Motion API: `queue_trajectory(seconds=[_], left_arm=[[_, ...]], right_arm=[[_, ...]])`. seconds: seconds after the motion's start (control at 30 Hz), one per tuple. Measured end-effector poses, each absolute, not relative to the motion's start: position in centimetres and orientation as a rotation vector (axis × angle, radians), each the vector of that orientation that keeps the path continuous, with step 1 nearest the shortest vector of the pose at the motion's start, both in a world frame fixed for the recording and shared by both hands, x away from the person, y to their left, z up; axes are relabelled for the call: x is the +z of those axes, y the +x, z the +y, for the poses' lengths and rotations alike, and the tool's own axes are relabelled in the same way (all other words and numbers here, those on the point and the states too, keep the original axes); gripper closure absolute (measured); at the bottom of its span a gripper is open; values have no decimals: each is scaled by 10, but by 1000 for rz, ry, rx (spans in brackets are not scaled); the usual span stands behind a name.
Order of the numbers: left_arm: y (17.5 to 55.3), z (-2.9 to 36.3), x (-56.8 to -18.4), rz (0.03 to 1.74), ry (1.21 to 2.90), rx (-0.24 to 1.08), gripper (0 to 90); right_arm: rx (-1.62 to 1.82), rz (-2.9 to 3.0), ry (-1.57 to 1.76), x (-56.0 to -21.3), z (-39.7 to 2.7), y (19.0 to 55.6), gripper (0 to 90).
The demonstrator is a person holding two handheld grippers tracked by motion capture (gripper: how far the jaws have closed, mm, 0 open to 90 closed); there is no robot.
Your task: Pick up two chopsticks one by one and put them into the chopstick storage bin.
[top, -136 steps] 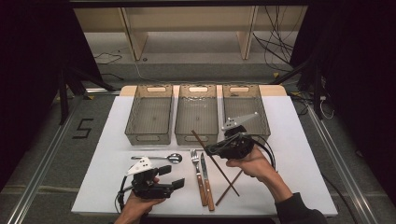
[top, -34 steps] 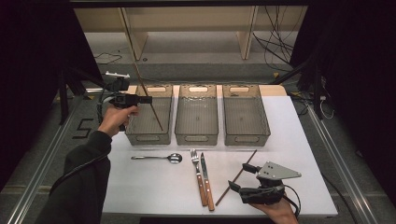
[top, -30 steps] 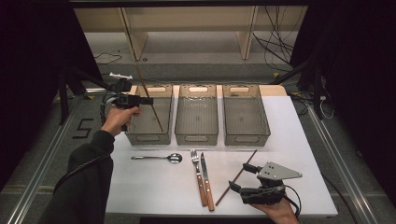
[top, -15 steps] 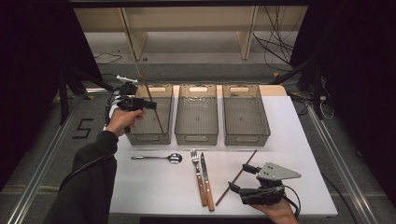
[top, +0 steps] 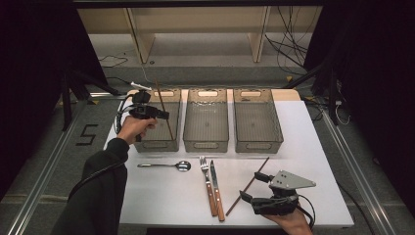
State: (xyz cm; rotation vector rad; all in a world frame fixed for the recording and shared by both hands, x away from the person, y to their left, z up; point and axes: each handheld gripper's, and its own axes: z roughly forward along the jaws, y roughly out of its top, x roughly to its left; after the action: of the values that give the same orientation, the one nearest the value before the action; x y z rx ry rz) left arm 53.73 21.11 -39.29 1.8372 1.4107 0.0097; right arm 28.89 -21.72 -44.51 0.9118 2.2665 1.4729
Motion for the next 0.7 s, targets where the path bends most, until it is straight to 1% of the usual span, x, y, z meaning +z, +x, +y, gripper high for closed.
queue_trajectory(seconds=[0.2,0.27,0.3,0.4,0.43,0.47,0.5,0.57,0.63,0.7], left_arm=[[538,213,-398,1441,1822,25,787],[539,214,-399,1445,1821,26,756],[539,214,-400,1456,1833,43,711],[540,213,-401,1483,1844,76,520],[540,213,-401,1500,1844,92,473],[541,213,-401,1510,1849,96,473],[541,213,-400,1518,1841,92,417],[541,212,-399,1516,1842,95,365],[539,210,-397,1502,1858,103,350],[535,208,-395,1483,1859,113,313]], right_arm=[[1478,2267,909,-445,-217,289,207],[1487,2266,907,-445,-217,289,207],[1491,2268,905,-445,-217,289,207],[1498,2267,906,-445,-218,289,207],[1500,2268,907,-445,-217,289,207],[1500,2268,907,-445,-217,289,207],[1499,2269,903,-445,-217,289,207],[1503,2267,899,-444,-217,288,207],[1506,2266,898,-444,-218,288,207],[1504,2266,898,-444,-218,288,207]])
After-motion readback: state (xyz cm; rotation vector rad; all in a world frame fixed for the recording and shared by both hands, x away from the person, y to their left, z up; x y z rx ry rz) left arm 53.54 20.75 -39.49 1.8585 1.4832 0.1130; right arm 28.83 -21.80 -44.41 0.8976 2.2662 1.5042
